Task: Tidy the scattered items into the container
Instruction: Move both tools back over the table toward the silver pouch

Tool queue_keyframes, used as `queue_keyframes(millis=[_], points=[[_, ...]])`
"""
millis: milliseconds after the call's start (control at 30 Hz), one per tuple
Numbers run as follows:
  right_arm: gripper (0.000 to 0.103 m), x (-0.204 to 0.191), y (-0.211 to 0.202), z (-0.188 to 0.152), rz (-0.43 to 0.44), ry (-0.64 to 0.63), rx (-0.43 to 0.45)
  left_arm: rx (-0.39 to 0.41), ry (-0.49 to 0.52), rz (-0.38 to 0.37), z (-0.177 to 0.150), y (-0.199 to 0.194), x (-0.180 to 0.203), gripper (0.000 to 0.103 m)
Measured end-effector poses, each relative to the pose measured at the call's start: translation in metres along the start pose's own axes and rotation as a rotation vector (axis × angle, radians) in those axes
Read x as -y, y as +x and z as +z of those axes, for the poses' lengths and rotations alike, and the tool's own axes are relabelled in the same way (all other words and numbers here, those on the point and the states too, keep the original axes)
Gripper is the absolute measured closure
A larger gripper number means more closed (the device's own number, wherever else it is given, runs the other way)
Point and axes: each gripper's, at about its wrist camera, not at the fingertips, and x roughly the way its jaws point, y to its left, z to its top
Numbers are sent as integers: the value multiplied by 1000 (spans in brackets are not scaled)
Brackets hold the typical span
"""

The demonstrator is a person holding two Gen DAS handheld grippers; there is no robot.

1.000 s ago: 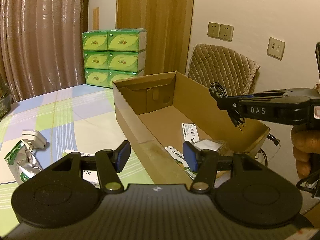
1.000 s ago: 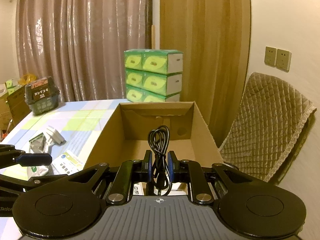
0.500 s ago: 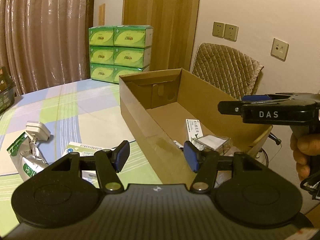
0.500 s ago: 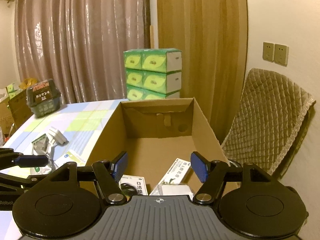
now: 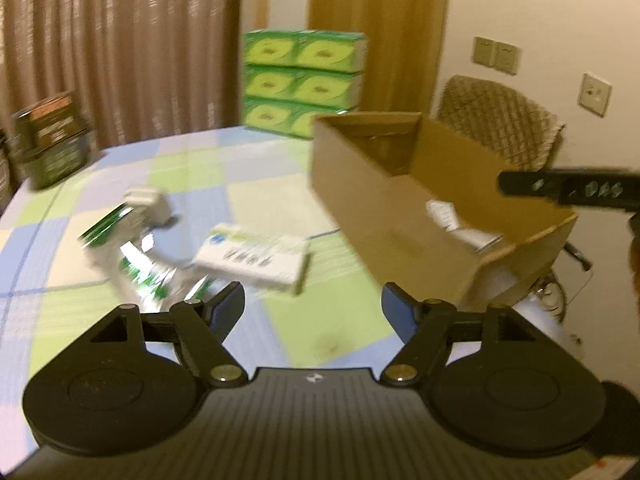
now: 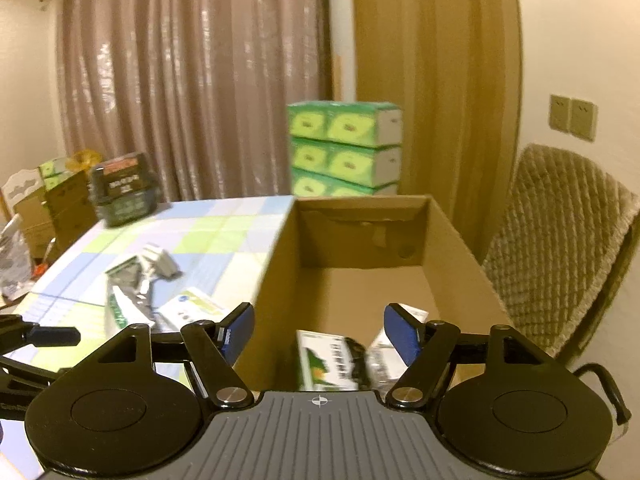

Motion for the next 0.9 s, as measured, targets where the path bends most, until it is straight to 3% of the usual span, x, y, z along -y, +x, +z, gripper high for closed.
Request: queue_keyframes(millis=[333, 533, 900], points=[[23, -70, -8, -2, 115, -119, -3, -38, -72, 155, -51, -49, -68, 9], [19, -110, 9, -11, 187, -183, -62, -37, -107, 211, -66, -70, -96, 5], [19, -148, 53, -27, 227, -280, -128, -30, -179, 263, -70, -78, -142, 3]])
